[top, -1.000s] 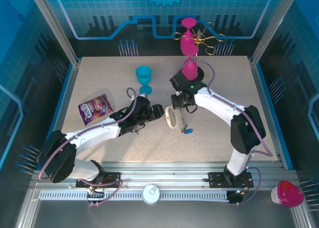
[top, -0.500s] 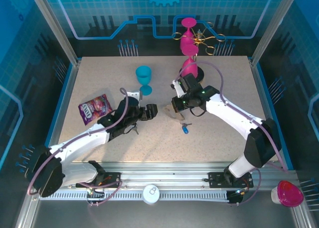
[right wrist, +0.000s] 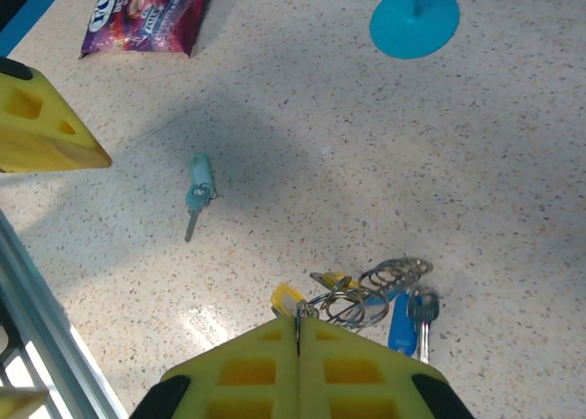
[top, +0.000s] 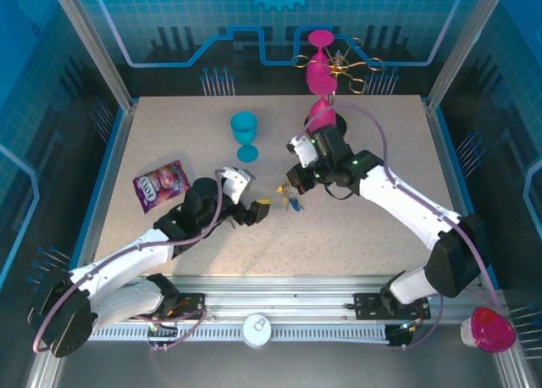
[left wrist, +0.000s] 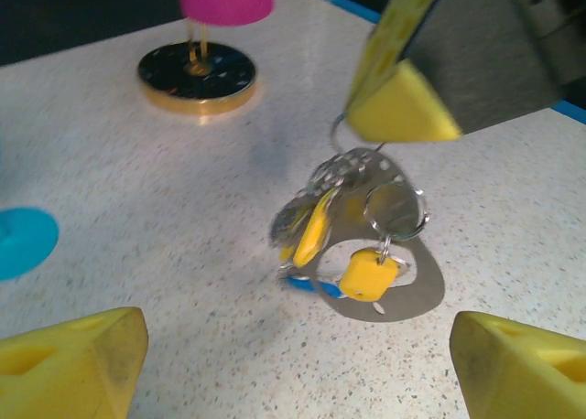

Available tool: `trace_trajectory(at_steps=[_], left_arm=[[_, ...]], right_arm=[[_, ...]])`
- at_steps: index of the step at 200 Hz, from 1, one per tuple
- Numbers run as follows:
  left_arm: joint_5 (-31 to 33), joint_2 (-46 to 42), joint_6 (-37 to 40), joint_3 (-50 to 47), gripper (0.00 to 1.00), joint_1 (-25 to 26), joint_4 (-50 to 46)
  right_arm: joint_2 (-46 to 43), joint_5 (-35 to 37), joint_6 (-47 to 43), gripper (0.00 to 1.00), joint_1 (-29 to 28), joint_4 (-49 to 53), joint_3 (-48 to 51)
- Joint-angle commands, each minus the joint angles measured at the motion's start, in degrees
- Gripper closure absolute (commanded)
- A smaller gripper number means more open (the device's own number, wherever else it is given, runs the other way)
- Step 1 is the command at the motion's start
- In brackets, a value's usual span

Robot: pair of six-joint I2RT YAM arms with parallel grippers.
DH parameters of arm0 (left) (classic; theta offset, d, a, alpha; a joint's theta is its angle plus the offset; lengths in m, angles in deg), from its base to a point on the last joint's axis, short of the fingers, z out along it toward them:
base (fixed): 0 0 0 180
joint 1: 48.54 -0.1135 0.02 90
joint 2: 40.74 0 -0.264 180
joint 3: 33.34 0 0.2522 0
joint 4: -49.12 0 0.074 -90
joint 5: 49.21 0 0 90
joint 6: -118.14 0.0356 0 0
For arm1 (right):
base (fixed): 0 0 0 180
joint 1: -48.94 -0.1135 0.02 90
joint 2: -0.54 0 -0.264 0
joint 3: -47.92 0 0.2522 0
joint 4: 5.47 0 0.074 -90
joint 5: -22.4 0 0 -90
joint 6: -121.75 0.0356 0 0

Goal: Put the keys on the keyring

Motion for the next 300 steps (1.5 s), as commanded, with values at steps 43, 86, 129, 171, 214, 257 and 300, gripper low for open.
trace_trajectory(at_steps=[43, 86, 129, 171, 214, 257, 300], left_arm=[[-3.2, 5.4, 8.1, -2.8, 0.20, 1.0, 16.9], [-0.2, 5.1, 8.9, -1.8, 0.32, -1.6, 15.8], [-3.9, 3.0, 7.9, -1.4, 0.34, -4.8, 13.3], [-9.1, 0.9, -0.2, -0.1, 0.29, -3.6, 8.1], [0.0, 1.4, -6.1, 0.2, 0.23, 5.3, 5.2], [7.6, 3.0, -9.3, 1.0, 0.21, 8.4, 5.2], [13.4, 5.5, -7.6, 2.1, 0.24, 8.5, 4.1]], right_arm=[[-3.2, -7.3, -3.3, 1.00, 0.5, -6.5, 4.2], [-3.6, -15.1, -7.6, 1.00, 2.1, -9.8, 7.1], [-3.8, -15.2, -9.4, 1.00, 3.5, -10.3, 8.2], [-4.1, -9.4, -4.2, 1.00, 2.9, -12.3, 9.6], [-5.1, -3.0, 4.2, 1.00, 0.5, -15.4, 10.7], [-5.2, 2.0, 11.6, 1.00, -2.8, -17.4, 10.0], [-4.6, 3.5, 15.2, 1.00, -5.1, -16.4, 7.7]])
